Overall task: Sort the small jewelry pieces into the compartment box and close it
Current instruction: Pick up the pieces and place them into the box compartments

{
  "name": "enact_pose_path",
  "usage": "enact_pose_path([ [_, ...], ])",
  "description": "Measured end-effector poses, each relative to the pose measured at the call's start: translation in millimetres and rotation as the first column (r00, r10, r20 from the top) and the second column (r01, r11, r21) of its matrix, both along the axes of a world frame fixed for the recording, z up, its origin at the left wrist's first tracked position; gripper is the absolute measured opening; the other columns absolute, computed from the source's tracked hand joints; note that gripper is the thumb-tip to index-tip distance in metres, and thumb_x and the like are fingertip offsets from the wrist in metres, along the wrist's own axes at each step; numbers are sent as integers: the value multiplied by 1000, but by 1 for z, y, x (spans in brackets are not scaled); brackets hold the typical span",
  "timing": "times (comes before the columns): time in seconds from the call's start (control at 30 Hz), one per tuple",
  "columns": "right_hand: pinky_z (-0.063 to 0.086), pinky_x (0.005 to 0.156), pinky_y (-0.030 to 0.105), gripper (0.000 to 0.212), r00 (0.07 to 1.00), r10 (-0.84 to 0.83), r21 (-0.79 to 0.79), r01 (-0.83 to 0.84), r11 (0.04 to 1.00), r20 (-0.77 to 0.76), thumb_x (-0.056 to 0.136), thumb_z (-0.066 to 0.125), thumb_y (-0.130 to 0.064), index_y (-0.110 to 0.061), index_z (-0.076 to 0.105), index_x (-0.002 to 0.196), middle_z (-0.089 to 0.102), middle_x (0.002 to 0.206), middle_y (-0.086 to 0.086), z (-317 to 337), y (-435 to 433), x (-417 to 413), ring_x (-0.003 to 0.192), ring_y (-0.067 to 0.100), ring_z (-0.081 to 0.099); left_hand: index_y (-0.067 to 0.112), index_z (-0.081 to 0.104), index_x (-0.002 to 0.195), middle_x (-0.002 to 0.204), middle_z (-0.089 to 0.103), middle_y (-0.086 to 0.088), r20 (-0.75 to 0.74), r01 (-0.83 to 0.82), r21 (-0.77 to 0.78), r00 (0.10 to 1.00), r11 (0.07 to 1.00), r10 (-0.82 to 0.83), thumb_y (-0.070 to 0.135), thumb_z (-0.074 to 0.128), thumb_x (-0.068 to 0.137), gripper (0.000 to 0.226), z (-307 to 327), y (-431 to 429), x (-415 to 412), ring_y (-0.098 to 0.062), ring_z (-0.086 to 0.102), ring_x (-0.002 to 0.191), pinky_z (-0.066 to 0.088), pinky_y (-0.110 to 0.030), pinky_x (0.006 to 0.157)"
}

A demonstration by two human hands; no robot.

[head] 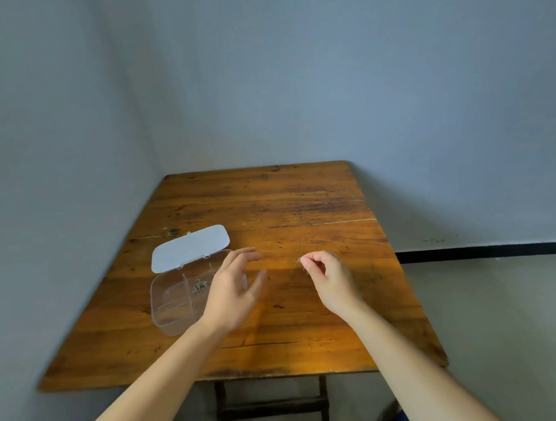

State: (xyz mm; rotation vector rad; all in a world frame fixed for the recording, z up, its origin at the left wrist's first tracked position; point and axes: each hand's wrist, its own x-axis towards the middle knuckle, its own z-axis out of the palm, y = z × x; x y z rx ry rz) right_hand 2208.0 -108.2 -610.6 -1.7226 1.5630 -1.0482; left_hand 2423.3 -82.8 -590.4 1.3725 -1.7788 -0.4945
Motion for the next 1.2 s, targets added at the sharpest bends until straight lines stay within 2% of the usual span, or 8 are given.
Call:
enact_pose_path([
  [0.17, 45, 75, 8, 21, 994, 67, -57, -62, 996, 88, 99, 56, -34, -21, 67, 112, 67, 108, -7, 26, -6, 42, 98, 5, 61, 20, 63, 122, 132, 56, 6, 0, -208, -16, 978, 978, 208, 22, 66, 93, 30, 6, 5, 57, -7, 53, 119, 46, -16, 88],
  [0.4, 48, 78, 14, 21, 970, 205, -117, -191, 975, 128, 99, 57, -30, -17, 68, 110, 67, 108, -2, 48, -13, 113, 99, 9, 61, 14, 54, 134, 137, 55, -6, -53, -509, 118, 854, 853, 517, 24, 57, 98, 38, -16, 19, 127, -23, 52, 127, 41, -31, 97],
  [0.6, 44, 71, 5, 22, 943, 316, -111, -305, 946, 106, 99, 57, -31, -14, 69, 104, 65, 101, -5, 51, -6, 162, 90, 3, 59, 23, 54, 139, 136, 61, -1, -102, -452, 298, 861, 841, 499, 37, 44, 103, 40, -48, 28, 141, -22, 53, 127, 43, -37, 104],
  [0.73, 54, 79, 22, 30, 945, 327, -91, -326, 941, -4, 97, 53, -47, -23, 70, 104, 69, 103, -11, 41, -2, 186, 91, 4, 62, 28, 56, 138, 136, 62, 4, -93, -474, 270, 854, 838, 513, 42, 39, 104, 41, -58, 27, 144, -19, 53, 128, 43, -47, 109],
  [0.83, 42, 69, 5, 27, 923, 374, -12, -377, 926, -90, 99, 53, -44, -24, 68, 110, 65, 112, -13, 36, 5, 194, 90, 1, 58, 30, 60, 133, 129, 64, 11, -140, -456, 264, 854, 850, 502, 39, 38, 104, 37, -57, 29, 145, -13, 56, 122, 45, -41, 106],
  [0.93, 48, 80, 19, 24, 840, 490, 98, -481, 871, -234, 100, 53, -36, -25, 68, 115, 61, 116, -7, 18, 8, 196, 103, 11, 61, 42, 60, 120, 112, 65, 21, -184, -425, 248, 862, 870, 473, 38, 37, 105, 28, -53, 31, 145, -5, 60, 109, 48, -28, 92],
  [1.03, 51, 79, 26, 23, 762, 498, 99, -506, 857, -414, 101, 52, -32, -25, 69, 116, 63, 117, -3, 8, 12, 192, 103, 16, 62, 43, 62, 111, 103, 67, 20, -177, -440, 241, 856, 865, 485, 38, 36, 105, 27, -53, 31, 145, -3, 62, 101, 51, -32, 88],
  [1.2, 51, 89, 30, 25, 761, 532, 115, -531, 840, -372, 101, 52, -31, -24, 68, 119, 62, 119, -2, 10, 10, 187, 108, 16, 59, 36, 65, 114, 109, 71, 11, -141, -442, 227, 867, 868, 478, 47, 32, 103, 36, -55, 31, 145, -7, 63, 104, 53, -42, 92],
])
